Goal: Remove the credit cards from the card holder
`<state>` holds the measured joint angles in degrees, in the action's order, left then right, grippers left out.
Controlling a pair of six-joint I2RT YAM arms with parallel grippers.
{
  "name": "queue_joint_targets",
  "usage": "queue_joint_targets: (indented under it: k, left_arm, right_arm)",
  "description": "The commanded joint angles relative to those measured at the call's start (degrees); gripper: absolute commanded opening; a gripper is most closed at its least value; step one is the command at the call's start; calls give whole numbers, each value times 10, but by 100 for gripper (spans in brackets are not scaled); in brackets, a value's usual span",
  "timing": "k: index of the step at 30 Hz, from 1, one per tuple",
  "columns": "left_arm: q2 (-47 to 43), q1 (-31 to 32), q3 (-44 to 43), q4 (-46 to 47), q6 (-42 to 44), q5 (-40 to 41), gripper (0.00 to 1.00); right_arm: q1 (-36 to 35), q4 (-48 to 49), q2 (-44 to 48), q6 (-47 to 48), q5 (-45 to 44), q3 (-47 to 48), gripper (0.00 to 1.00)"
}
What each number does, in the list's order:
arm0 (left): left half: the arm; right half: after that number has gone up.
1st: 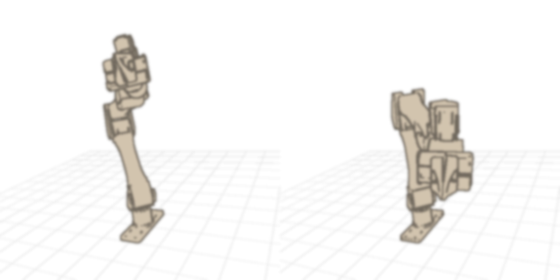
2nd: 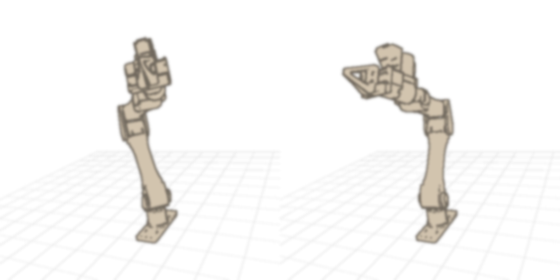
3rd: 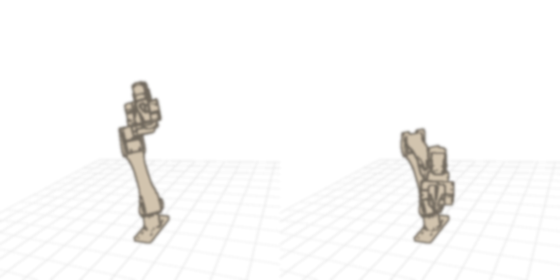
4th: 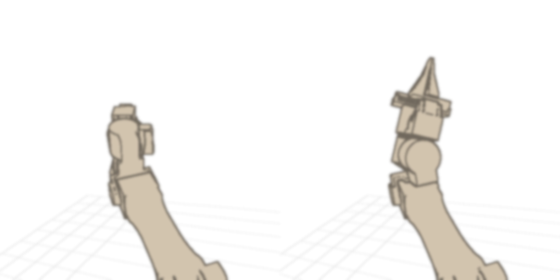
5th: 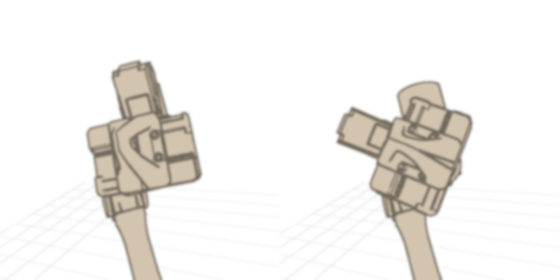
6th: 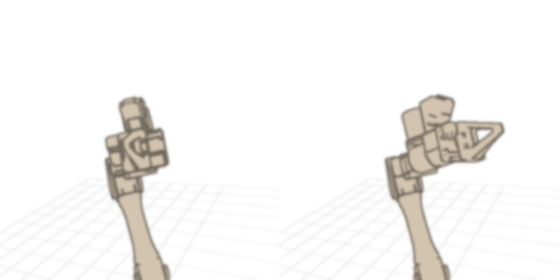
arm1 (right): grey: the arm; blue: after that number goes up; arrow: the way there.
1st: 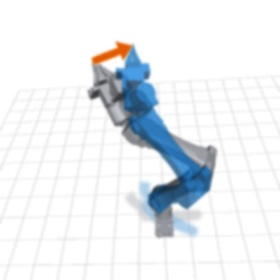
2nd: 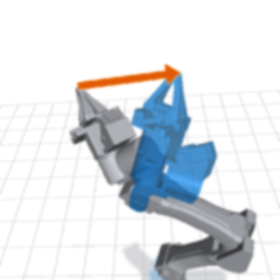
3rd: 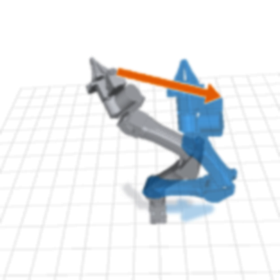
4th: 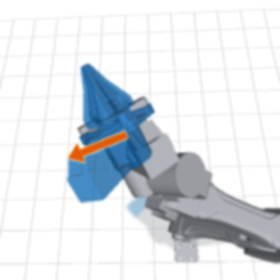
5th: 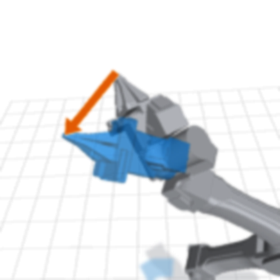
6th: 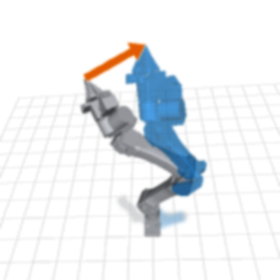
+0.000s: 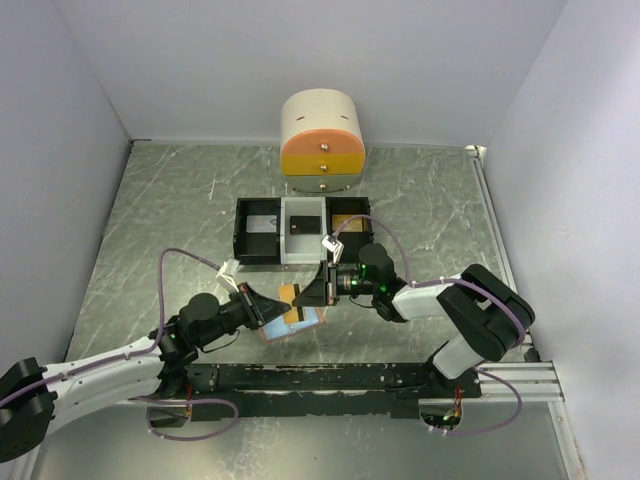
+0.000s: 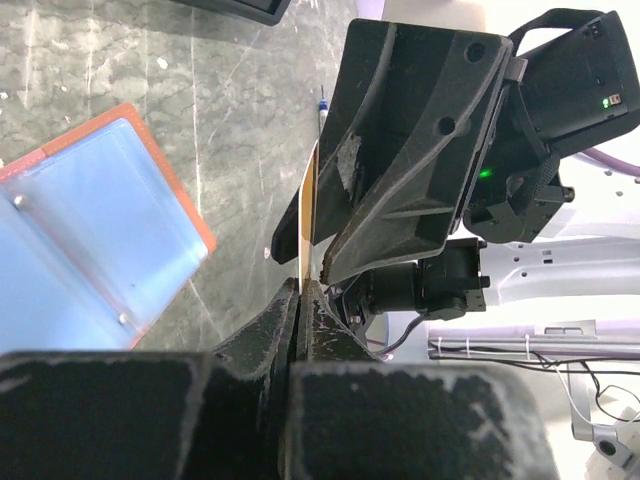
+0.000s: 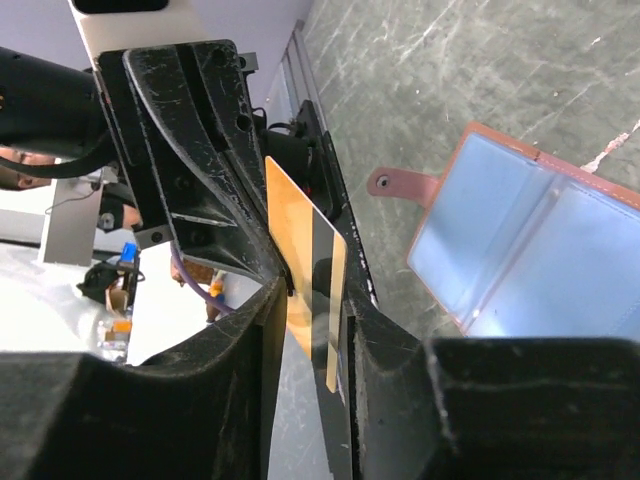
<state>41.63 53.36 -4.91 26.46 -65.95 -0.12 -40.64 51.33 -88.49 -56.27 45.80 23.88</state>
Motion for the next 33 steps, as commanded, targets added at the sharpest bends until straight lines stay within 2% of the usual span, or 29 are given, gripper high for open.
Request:
queue_joint_targets:
  k: [1, 10, 18, 26, 28, 31, 33]
  left_arm:
    - [-10, 3, 20, 34, 7, -7, 7]
    - [-24, 3, 25, 53, 9, -11, 7]
    - [-22, 3, 29, 78, 5, -22, 7]
    - [-22, 3, 20, 97, 18, -36, 7]
    - [-26, 2, 20, 100, 18, -38, 7]
    - [-33, 2, 18, 98, 19, -38, 7]
    - [-35, 3, 17, 98, 21, -39, 7]
  right_arm:
    - [5, 49, 12, -12, 26, -3, 26]
    - [6, 34, 51, 6, 36, -1, 19]
    - [5, 94, 62, -22, 93, 5, 16]
    - [5, 10, 100, 32, 109, 28, 15]
    - [5, -7, 108, 40, 111, 34, 18]
    - [5, -24, 118, 45, 109, 39, 32]
    - [5, -20, 122, 40, 112, 39, 33]
